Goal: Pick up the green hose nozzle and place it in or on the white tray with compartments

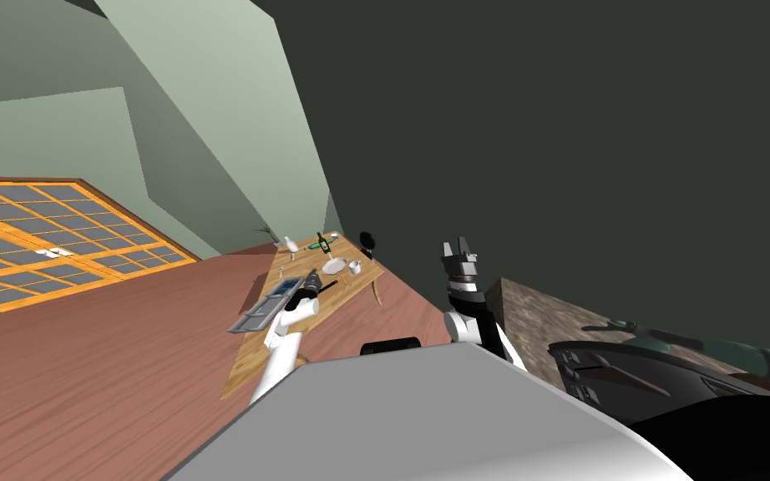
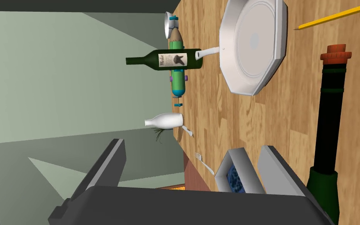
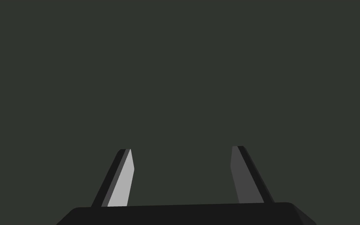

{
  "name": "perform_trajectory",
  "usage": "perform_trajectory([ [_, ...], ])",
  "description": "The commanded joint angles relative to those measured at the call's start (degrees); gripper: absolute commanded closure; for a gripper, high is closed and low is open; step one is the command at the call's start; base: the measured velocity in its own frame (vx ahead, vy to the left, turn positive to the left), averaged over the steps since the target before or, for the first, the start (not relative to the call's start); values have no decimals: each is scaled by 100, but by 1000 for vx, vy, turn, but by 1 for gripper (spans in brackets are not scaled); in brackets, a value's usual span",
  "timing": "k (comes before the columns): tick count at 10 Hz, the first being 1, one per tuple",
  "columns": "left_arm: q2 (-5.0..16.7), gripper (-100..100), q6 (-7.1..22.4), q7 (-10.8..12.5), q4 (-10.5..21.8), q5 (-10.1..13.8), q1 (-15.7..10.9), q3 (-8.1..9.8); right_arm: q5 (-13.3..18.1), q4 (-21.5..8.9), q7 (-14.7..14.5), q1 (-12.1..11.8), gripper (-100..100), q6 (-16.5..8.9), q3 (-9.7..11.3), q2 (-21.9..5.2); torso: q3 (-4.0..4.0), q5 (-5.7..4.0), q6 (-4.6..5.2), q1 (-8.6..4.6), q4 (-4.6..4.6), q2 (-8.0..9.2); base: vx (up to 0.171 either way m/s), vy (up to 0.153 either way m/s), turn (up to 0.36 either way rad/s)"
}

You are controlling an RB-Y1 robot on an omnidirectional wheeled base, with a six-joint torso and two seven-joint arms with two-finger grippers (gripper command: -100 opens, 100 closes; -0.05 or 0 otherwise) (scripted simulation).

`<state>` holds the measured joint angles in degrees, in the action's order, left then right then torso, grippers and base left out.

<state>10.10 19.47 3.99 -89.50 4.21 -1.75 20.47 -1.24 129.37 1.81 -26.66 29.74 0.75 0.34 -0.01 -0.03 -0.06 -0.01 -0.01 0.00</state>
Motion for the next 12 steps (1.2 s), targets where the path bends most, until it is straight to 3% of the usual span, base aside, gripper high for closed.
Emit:
perform_trajectory([
  [1, 31, -100, 286, 46, 286, -76, -194, 150, 0, 0, 0, 0, 0, 0, 0, 0, 0, 0, 0, 0, 0, 0, 43, -13, -51],
  [2, 31, -100, 308, 46, 366, -76, -194, 150, 0, 0, 0, 0, 0, 0, 0, 0, -1, 0, 1, 1, 0, -3, 36, -7, -29],
  [3, 74, -100, 564, 83, 585, -143, -375, 282, 0, 0, 0, 0, 0, 0, 0, 0, 0, 0, 0, 2, 0, 0, 42, -2, -58],
  [4, 74, -100, 564, 83, 670, -143, -375, 282, 0, 0, 0, 0, 0, 0, 0, 0, -1, 1, 1, 3, 0, -2, 36, 1, -26],
  [5, 118, -100, 812, 117, 803, -214, -553, 410, 0, 0, 0, 0, 0, 0, 0, 0, 0, 1, -1, 5, 0, 1, 35, 16, -47],
  [7, 118, -100, 812, 117, 971, -214, -553, 410, 0, 0, 0, 0, 0, 0, 0, 0, 2, 3, -1, 11, 0, 3, 22, 9, -8],
  [8, 164, -100, 1052, 147, 1183, -287, -724, 534, 0, 0, 0, 0, 0, 0, 0, 0, 5, 2, -1, 7, 2, 8, 28, 15, -41],
  [9, 164, -100, 1052, 147, 1265, -287, -724, 534, 0, 0, 0, 0, 0, 0, 0, 0, 3, 2, 1, 10, 2, 4, 29, 19, -27],
  [12, 259, -100, 1505, 196, 1751, -439, -1047, 767, 0, 0, 0, 0, 0, 0, 0, 0, 1, 3, -2, 14, 1, 2, 36, 28, -24],
])
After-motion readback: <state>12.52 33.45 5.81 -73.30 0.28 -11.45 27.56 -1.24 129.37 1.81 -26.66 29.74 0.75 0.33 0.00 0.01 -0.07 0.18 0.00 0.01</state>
